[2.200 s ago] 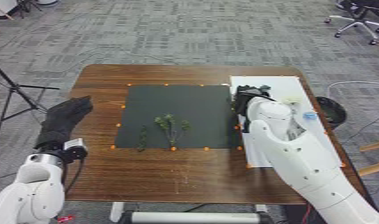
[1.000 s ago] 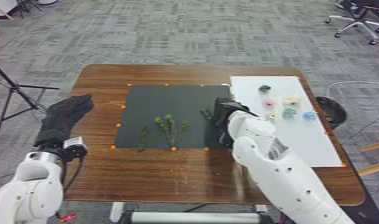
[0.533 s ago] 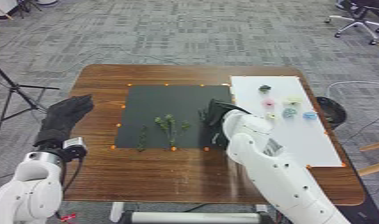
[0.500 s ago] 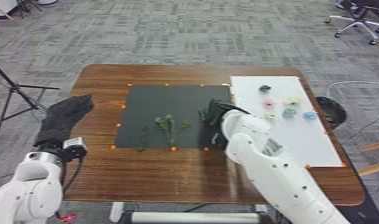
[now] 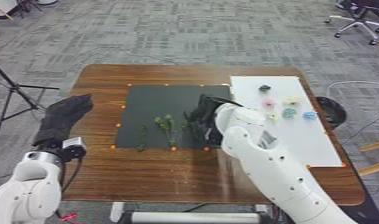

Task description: Arrange flowers

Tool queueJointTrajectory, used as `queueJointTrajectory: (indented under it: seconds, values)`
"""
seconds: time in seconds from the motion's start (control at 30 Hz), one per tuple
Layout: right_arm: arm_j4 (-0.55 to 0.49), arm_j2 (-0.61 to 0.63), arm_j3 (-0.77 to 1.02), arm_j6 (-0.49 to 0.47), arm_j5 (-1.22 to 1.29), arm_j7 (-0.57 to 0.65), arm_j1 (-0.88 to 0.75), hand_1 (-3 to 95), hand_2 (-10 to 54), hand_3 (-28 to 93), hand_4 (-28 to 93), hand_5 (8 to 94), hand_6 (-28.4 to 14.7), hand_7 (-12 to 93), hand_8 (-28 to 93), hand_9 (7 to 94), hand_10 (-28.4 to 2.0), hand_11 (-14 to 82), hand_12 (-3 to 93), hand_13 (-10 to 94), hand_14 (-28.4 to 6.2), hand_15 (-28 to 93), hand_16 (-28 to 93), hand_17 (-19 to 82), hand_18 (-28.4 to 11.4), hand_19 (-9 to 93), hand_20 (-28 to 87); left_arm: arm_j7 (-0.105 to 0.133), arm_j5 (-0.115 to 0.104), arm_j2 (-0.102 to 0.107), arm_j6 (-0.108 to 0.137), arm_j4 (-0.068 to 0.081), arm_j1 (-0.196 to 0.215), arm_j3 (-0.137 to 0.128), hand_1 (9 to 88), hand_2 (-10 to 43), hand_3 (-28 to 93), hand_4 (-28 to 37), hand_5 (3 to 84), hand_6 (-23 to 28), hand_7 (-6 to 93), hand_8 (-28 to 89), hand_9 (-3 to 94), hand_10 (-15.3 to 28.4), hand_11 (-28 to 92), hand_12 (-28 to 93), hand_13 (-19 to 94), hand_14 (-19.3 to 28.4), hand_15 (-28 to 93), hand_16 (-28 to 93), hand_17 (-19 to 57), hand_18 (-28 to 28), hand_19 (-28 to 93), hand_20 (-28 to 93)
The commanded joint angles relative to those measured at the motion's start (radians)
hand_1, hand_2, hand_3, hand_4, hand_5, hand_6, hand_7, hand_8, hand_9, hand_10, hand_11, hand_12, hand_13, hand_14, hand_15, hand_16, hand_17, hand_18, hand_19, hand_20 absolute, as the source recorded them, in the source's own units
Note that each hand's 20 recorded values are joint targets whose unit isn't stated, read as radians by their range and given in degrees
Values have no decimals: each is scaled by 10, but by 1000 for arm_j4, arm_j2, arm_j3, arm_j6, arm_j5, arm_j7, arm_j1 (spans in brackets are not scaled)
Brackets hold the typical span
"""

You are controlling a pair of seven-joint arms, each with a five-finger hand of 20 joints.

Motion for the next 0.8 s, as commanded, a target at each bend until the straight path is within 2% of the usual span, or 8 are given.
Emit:
queueJointTrajectory:
  seconds: [0.03,0.1,0.2,0.27,0.37,0.4,0.47,0.8]
  values:
    - [-47,15,33,-60,8,-6,30,326,-95,562,18,783,-54,280,-27,923,-117,321,247,926,-38,541,382,619,-173,932,617,-11,-4,1,-6,-11,12,-10,281,42,646,-199,474,57,179,-68,422,144,211,123,332,182,166,40,28,145,126,170]
    - [-58,24,33,-41,12,-27,30,324,-95,559,17,783,-54,278,-26,923,-117,321,247,926,-39,541,382,617,-173,932,616,-11,-2,-1,-5,-12,14,-12,281,42,645,-199,474,57,178,-68,422,144,211,124,332,182,166,40,27,145,126,170]
    - [-51,32,52,5,38,-143,20,319,-88,553,11,766,-55,266,-25,905,-124,313,248,908,-47,538,383,591,-182,932,610,-13,-3,-2,-6,-9,10,-9,281,42,646,-198,474,57,179,-68,421,144,210,124,332,183,166,39,27,145,127,170]
    - [-25,35,78,58,110,-271,5,299,-38,561,-6,732,-58,239,-21,866,-143,282,251,873,-56,521,379,543,-191,926,582,-13,-2,-2,-10,-7,6,-6,282,42,645,-198,474,57,179,-68,421,144,210,123,332,183,166,39,27,146,127,170]
    - [-6,46,70,153,108,-375,-17,283,20,570,-22,669,-53,217,-18,796,-160,209,236,810,-92,489,364,468,-200,878,552,-12,-2,-5,-14,-5,0,-1,283,42,644,-198,474,58,178,-69,421,144,211,123,332,183,166,39,27,145,127,170]
    - [-8,51,59,169,105,-373,-18,276,34,581,-27,650,-51,212,-20,773,-164,181,227,790,-104,478,358,447,-201,858,548,-11,0,-7,-15,-7,3,-2,283,42,644,-198,474,58,177,-68,421,144,211,123,332,183,165,38,27,145,127,170]
    - [0,64,55,189,90,-436,-30,263,55,603,-33,626,-46,209,-22,740,-161,149,216,777,-111,471,356,431,-207,843,552,-12,0,-6,-16,-6,2,-2,282,42,644,-197,473,58,176,-68,421,144,210,123,331,183,166,39,27,145,127,170]
    - [23,77,89,58,35,-440,-86,210,92,632,-44,552,-45,175,-27,661,-151,85,173,774,-120,481,353,426,-217,839,562,-16,-2,-14,-20,-1,4,-3,282,42,645,-198,472,58,176,-67,420,144,210,123,332,181,165,39,27,145,127,170]
